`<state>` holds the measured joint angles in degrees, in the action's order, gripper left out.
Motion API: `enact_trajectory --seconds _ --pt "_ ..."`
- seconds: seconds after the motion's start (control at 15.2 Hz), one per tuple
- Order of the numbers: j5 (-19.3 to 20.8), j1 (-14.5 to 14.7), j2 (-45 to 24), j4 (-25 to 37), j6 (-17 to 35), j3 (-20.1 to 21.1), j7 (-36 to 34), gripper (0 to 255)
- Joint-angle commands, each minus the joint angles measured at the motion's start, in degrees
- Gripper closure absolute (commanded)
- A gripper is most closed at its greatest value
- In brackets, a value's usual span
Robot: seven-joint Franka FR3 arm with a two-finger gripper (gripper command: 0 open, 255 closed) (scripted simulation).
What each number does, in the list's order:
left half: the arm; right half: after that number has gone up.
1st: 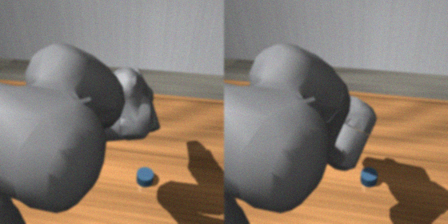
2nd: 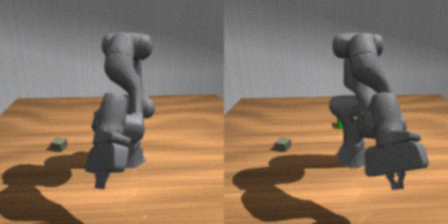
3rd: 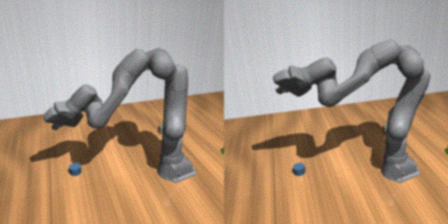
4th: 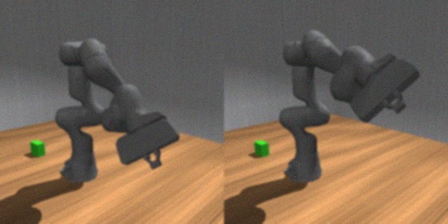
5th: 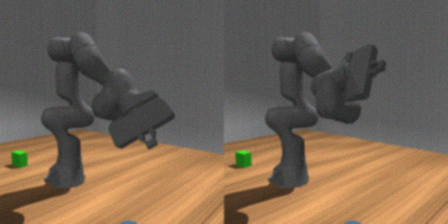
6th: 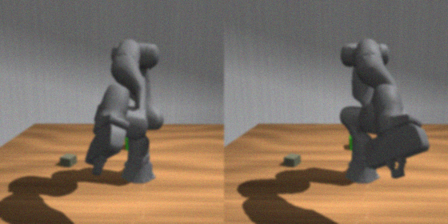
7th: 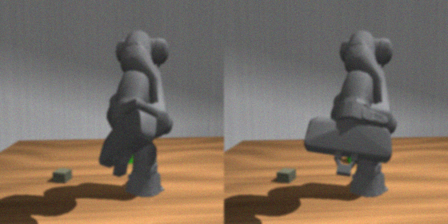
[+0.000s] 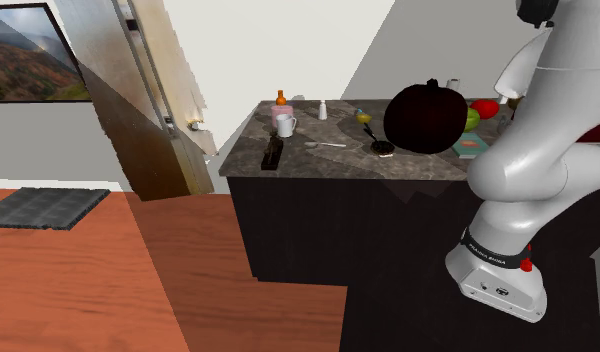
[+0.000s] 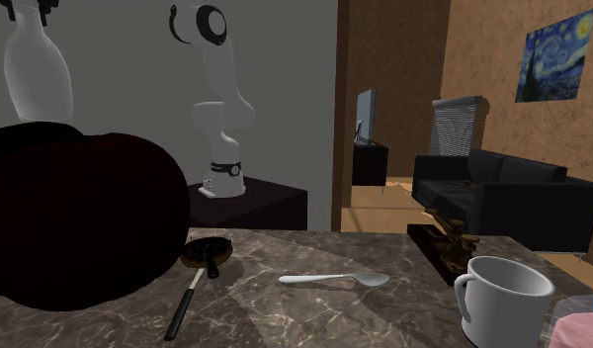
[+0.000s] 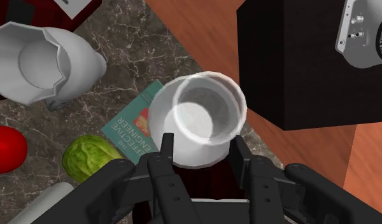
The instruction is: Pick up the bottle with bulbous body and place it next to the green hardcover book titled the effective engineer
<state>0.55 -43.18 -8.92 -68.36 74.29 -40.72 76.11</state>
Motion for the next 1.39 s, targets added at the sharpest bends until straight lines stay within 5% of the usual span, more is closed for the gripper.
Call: enact_trajectory --seconds 0.0,1.32 --pt "1.15 0.93 1.69 -3.64 2.31 0.25 -0.8 255" --pt "5.95 3.59 9.28 -27.11 19.52 1.77 -5.67 255"
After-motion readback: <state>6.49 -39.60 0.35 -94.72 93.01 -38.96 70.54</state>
